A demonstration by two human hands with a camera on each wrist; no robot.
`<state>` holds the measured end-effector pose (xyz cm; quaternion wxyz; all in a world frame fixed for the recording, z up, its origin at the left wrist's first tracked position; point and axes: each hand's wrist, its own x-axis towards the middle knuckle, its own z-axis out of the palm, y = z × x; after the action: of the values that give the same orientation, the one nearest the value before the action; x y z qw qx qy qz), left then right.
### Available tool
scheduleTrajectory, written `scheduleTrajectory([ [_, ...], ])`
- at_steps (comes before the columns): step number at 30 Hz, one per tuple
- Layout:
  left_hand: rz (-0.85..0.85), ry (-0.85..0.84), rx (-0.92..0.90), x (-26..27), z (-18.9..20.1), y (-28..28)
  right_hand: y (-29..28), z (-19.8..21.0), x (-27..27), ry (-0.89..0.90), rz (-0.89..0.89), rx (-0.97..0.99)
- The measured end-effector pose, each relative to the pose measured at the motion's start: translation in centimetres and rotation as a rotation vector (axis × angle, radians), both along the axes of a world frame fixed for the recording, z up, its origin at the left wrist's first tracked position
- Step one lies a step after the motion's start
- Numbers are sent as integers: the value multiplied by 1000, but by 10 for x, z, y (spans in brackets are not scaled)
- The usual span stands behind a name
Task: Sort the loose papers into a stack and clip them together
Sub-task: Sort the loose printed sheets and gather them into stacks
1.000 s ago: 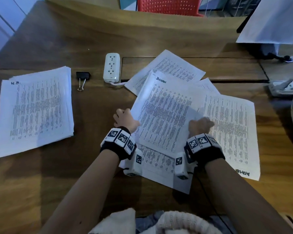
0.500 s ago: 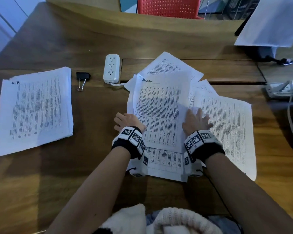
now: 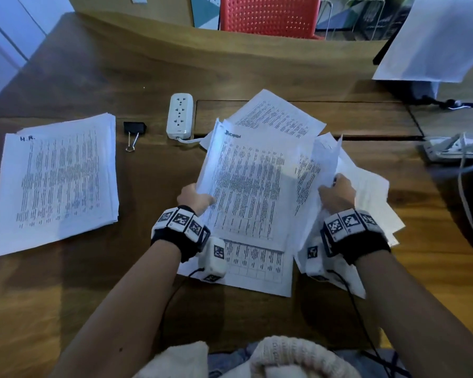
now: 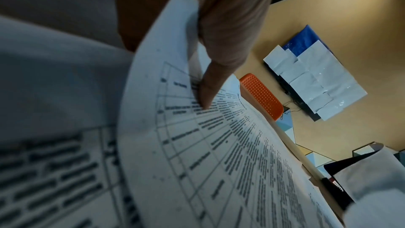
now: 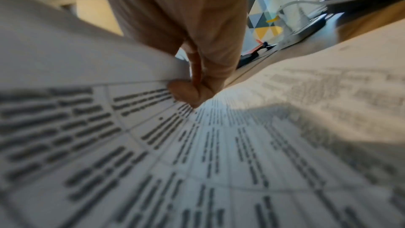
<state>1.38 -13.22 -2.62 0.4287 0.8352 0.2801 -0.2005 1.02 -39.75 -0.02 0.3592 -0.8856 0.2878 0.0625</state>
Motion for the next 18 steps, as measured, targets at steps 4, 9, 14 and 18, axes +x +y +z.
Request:
scheduleTrajectory([
  [4, 35, 16, -118, -4, 0, -4, 60, 13, 1, -119, 169, 282],
  [9, 225, 162, -389, 12, -32, 1, 111, 6, -6, 126, 356, 563],
  [14, -17, 71, -87, -6, 3, -14, 92, -13, 0, 56, 403, 250],
  [18, -43, 37, 22, -5, -10, -18, 41, -19, 4, 150, -128, -183],
])
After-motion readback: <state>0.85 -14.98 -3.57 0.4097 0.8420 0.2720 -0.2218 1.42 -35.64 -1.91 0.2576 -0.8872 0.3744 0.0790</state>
